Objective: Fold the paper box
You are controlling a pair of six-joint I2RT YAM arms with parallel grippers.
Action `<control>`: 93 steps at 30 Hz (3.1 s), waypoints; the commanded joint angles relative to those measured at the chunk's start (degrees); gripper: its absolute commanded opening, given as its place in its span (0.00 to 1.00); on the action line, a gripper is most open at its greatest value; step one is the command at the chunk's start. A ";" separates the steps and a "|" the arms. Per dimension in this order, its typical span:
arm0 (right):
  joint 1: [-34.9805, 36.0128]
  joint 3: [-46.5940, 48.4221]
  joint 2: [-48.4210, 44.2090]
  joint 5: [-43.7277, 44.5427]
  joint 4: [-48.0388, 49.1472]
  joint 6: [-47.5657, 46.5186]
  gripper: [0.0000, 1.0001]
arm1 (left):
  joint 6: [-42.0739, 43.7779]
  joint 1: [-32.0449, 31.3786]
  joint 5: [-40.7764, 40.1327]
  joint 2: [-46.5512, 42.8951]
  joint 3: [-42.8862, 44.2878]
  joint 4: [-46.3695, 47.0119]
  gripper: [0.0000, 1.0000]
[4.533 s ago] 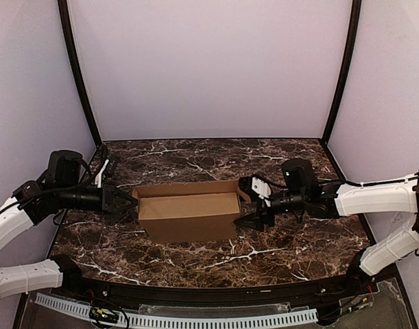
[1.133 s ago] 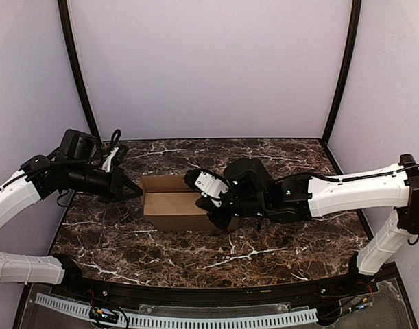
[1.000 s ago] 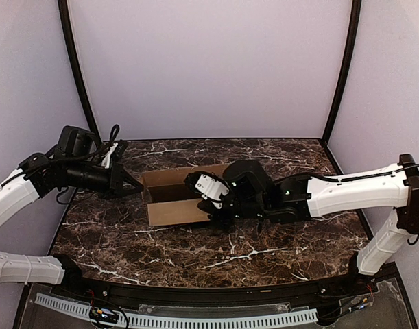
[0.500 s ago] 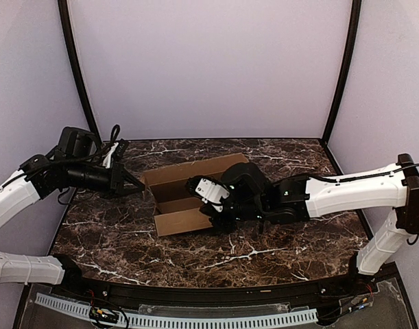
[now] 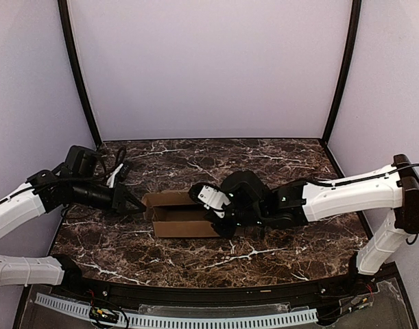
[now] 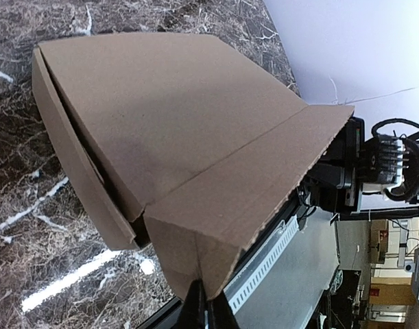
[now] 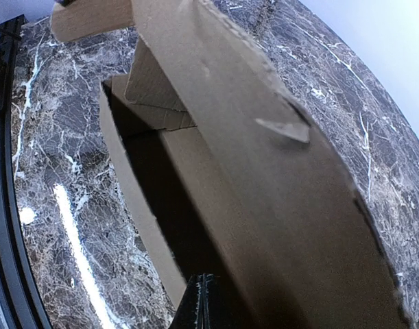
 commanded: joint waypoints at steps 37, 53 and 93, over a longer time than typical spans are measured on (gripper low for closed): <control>-1.10 -23.11 -35.06 -4.53 -10.19 15.09 0.66 | -2.15 -0.64 -2.80 -3.23 -19.00 10.23 0.01; -4.97 -23.42 -24.94 -6.88 -1.29 17.59 0.99 | -1.33 -0.87 -6.69 -2.38 -19.49 9.00 0.01; 0.32 -9.89 -4.03 6.13 -11.01 27.92 0.24 | -7.07 -8.23 -16.05 -2.34 -20.72 11.49 0.01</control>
